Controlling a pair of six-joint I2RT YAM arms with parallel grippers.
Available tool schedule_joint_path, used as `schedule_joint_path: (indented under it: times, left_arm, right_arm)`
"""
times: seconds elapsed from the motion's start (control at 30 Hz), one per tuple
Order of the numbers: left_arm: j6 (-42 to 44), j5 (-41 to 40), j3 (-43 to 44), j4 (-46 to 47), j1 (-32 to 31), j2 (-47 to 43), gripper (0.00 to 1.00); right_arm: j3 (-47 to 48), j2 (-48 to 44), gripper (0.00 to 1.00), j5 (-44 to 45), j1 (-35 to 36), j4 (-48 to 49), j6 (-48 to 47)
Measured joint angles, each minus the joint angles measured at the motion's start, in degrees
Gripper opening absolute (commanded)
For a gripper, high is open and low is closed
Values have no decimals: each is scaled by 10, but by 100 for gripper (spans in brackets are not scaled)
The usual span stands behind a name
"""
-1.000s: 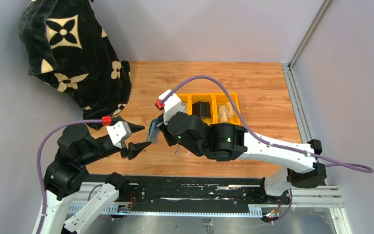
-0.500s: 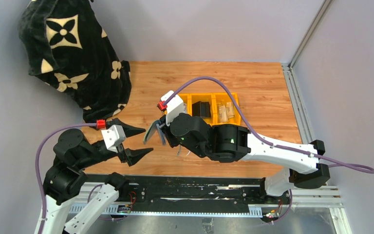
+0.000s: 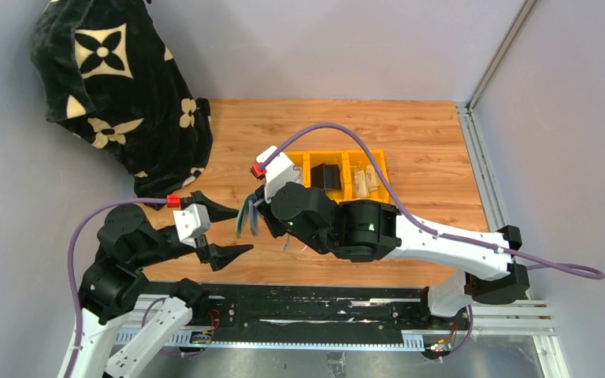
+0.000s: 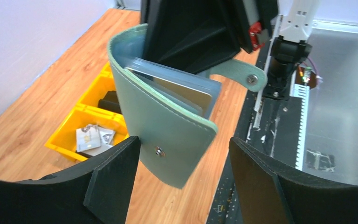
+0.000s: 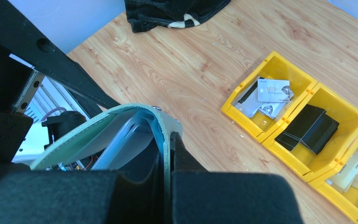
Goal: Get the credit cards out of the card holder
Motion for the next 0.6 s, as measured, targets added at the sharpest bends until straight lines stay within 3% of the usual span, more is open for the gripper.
schedule_joint_path:
  times: [0.3, 0.6]
  left_arm:
    - [-4, -70, -9, 37, 0, -4, 75]
    - [-22, -35, -10, 56, 0, -5, 77]
  right_arm:
    - [3, 13, 0, 0, 4, -1, 0]
    - [15, 16, 0, 1, 7, -3, 0]
